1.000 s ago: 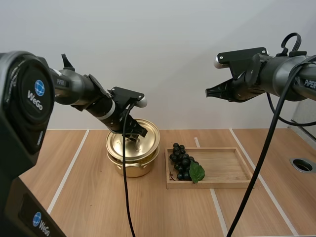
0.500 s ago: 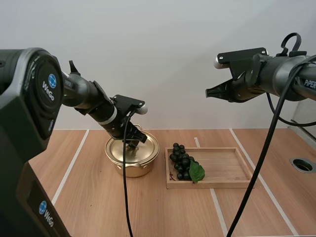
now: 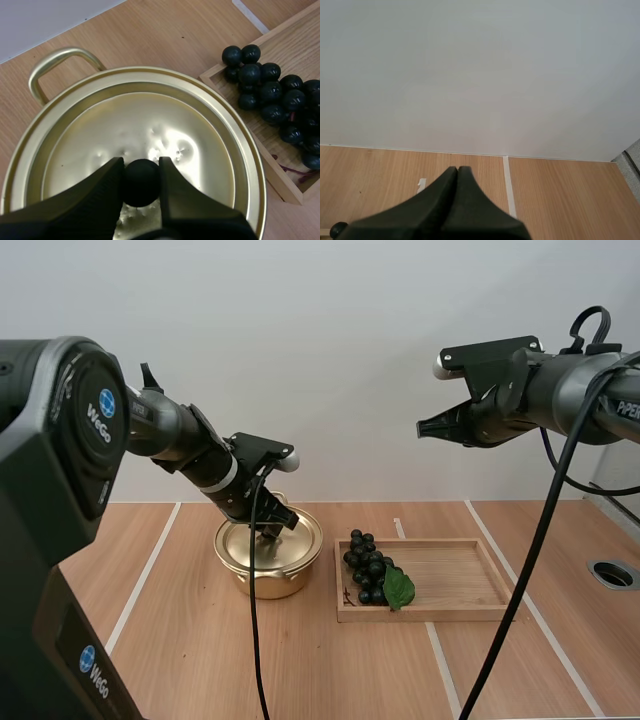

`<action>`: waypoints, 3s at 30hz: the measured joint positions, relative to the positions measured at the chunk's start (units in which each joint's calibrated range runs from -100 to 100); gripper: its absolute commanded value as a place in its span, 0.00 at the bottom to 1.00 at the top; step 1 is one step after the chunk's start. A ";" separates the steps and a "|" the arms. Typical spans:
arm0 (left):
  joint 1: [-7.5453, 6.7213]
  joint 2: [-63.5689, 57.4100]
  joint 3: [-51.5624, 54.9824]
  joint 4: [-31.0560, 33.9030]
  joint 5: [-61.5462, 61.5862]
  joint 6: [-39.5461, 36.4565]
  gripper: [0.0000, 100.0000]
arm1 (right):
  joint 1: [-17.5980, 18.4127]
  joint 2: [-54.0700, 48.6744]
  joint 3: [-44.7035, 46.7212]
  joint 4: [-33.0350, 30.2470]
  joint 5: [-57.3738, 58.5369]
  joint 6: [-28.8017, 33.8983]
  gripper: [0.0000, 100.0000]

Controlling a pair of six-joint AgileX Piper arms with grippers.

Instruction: Open the pot, put the pineapple inside, and close it

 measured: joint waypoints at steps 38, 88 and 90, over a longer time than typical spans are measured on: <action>0.00 -35.10 -23.32 2.57 2.47 -5.49 0.00 | 0.00 -1.71 0.00 0.00 0.00 -0.39 0.00; 1.86 -94.58 15.27 8.90 -12.94 -22.79 0.00 | 9.83 -56.49 13.53 6.26 -6.01 -5.60 0.00; 1.86 -94.47 19.77 8.35 -16.77 -23.27 0.00 | 10.01 -57.15 16.89 3.84 -6.40 -5.31 0.00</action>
